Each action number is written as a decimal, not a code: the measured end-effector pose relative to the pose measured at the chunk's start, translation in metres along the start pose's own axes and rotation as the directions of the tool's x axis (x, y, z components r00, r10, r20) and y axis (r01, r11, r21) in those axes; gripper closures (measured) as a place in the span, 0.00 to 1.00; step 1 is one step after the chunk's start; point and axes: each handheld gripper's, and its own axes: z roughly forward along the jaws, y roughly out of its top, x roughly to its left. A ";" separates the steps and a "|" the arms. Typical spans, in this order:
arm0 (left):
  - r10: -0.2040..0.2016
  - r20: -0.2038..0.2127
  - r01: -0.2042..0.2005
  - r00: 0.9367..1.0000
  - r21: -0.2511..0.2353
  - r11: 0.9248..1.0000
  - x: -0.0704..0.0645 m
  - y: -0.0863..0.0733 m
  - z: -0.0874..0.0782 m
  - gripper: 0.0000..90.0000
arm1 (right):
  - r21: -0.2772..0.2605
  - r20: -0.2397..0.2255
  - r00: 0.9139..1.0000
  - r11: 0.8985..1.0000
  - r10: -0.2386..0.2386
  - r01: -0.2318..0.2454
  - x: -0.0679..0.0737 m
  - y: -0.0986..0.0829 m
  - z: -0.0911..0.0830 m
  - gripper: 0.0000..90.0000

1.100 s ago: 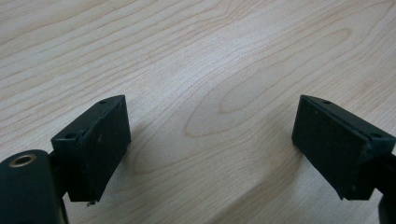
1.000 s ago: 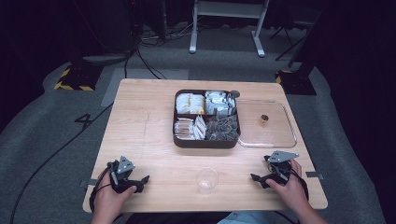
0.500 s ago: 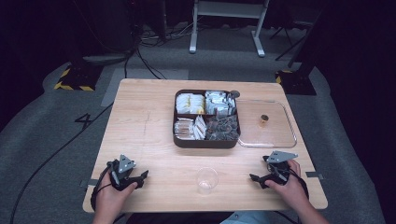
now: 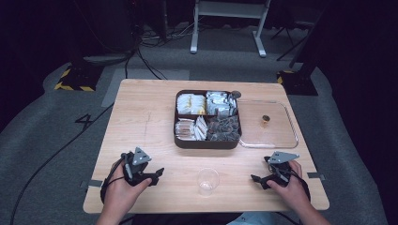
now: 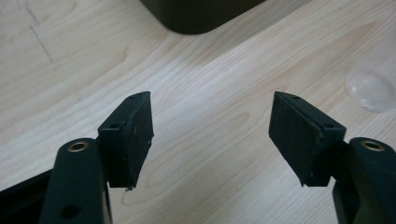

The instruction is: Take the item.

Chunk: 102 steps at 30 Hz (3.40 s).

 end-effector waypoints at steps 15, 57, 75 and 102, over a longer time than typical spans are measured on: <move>-0.034 0.046 0.036 0.998 -0.052 0.998 0.005 0.052 0.009 0.38 | 0.000 0.001 1.000 1.000 -0.001 0.001 0.000 0.000 0.000 0.01; -0.061 0.048 0.068 0.997 -0.150 0.986 0.059 0.170 0.133 0.42 | 0.002 -0.001 1.000 1.000 -0.006 0.006 -0.001 0.002 0.002 0.00; -0.080 0.054 0.077 0.995 0.052 0.996 0.073 0.191 0.200 0.58 | 0.002 -0.001 1.000 1.000 -0.006 0.006 -0.001 0.002 0.002 0.00; 0.017 0.064 -0.032 0.998 0.232 0.972 0.064 0.203 0.224 0.92 | 0.003 -0.005 1.000 1.000 -0.011 0.011 -0.001 0.002 0.002 0.00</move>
